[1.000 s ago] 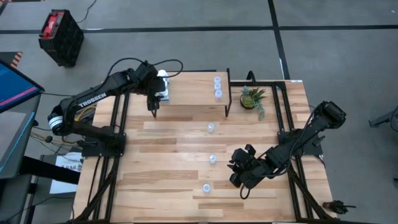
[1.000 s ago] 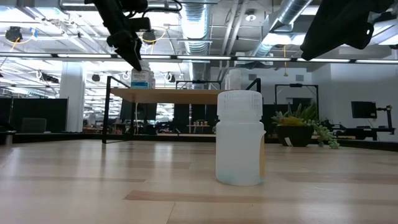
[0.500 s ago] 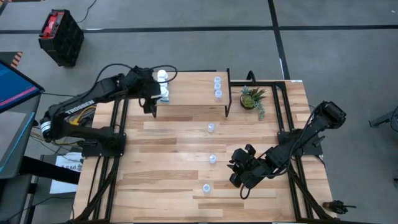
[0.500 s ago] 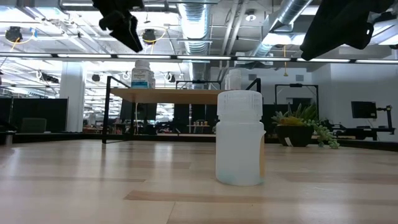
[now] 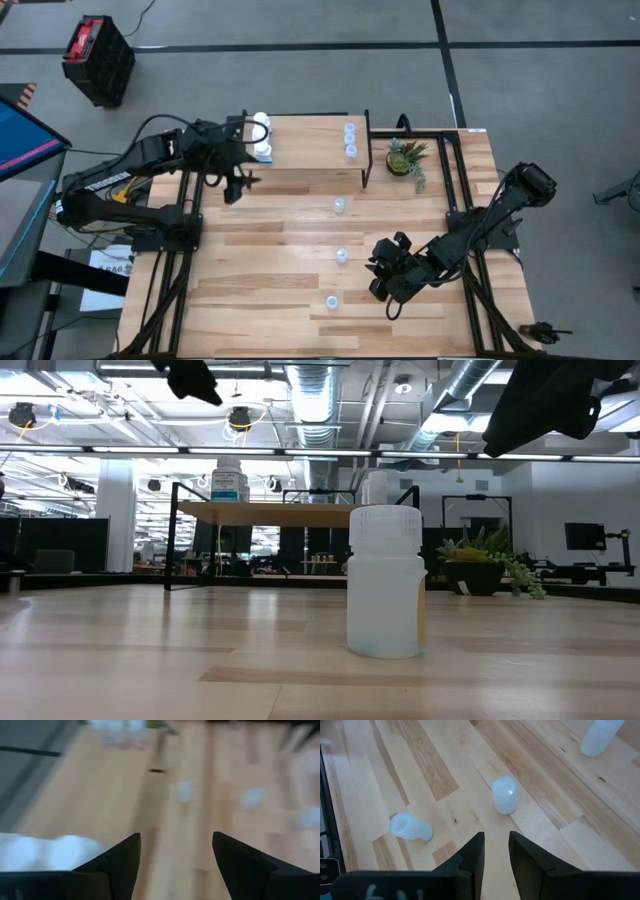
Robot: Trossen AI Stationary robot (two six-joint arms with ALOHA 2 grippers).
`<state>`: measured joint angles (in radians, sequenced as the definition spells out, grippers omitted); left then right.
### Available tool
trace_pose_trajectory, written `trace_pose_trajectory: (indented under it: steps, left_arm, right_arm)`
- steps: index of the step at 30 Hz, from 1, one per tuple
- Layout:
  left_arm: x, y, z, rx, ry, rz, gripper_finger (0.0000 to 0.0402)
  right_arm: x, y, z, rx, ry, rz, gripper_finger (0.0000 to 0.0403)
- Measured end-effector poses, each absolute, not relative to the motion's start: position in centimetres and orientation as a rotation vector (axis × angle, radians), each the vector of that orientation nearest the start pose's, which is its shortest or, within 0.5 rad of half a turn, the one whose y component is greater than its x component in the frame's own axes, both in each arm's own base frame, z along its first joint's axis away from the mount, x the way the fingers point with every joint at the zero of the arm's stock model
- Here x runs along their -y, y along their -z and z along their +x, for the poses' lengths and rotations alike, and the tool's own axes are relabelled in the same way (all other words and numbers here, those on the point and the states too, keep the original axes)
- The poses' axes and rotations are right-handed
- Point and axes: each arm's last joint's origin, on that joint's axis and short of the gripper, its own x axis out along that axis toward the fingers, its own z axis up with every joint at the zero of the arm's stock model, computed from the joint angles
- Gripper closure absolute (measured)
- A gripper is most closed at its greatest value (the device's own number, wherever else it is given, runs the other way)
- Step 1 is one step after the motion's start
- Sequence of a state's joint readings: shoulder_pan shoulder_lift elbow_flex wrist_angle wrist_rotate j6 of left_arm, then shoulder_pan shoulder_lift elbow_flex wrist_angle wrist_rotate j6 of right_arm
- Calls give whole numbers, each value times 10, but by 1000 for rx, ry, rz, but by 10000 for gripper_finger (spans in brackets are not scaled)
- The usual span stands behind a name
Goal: Pick and place medicine bottles onto shelf by color
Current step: Put the transparent pill bottle on the shelf
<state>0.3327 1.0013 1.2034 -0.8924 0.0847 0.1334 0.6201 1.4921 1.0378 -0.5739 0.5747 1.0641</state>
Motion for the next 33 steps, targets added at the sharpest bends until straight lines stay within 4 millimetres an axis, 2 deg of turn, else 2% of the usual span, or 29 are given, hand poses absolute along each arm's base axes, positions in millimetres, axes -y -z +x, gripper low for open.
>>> trace_pose_trajectory:
  steps: [7, 12, 19, 26, 29, 33]
  left_arm:
    - [-33, -365, 171, -739, -7, -178, 168]
    - [-14, -344, 181, -798, 93, -227, 168]
    - [16, -316, 179, -916, 212, -202, 168]
    - [34, -288, 185, -815, 142, -47, 168]
    - [35, -276, 180, -810, 31, 26, 168]
    - [33, -271, 169, -770, -67, 67, 168]
  right_arm:
    - [-152, -235, 252, -740, 412, 435, 291]
    - [-144, -235, 257, -732, 442, 449, 291]
    - [-130, -235, 264, -726, 488, 471, 291]
    - [-123, -234, 268, -735, 503, 492, 291]
    - [-123, -234, 267, -748, 496, 496, 291]
    - [-125, -234, 266, -773, 471, 505, 291]
